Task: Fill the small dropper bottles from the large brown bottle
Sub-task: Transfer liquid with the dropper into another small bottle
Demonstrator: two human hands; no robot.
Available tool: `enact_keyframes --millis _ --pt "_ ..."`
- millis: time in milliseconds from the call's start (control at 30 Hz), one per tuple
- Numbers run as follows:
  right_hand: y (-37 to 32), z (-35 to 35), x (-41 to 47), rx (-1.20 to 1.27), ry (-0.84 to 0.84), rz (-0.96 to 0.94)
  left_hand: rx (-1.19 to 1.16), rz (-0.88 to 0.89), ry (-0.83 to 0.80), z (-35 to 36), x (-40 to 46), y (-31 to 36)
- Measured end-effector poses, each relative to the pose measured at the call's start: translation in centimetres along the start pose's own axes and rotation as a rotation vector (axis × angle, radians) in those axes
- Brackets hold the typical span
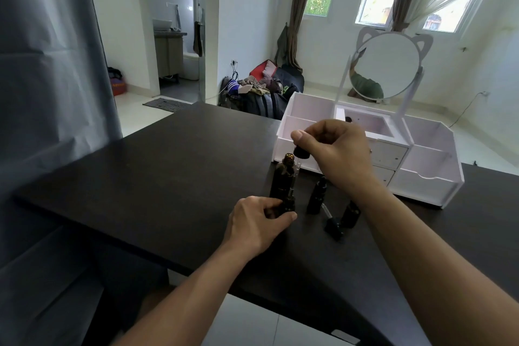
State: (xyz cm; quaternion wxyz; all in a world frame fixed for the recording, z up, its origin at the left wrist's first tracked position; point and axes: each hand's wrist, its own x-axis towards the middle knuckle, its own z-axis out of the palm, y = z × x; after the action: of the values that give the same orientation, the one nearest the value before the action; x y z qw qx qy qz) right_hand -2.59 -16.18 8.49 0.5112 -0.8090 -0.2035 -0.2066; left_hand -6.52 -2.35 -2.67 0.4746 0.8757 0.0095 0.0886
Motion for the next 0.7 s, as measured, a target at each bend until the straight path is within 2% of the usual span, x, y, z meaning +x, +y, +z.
enact_keyframes --millis 700 --pt "0.15 0.0 -0.18 -0.004 -0.017 -0.004 0.01 -0.008 0.026 0.09 0.15 0.01"
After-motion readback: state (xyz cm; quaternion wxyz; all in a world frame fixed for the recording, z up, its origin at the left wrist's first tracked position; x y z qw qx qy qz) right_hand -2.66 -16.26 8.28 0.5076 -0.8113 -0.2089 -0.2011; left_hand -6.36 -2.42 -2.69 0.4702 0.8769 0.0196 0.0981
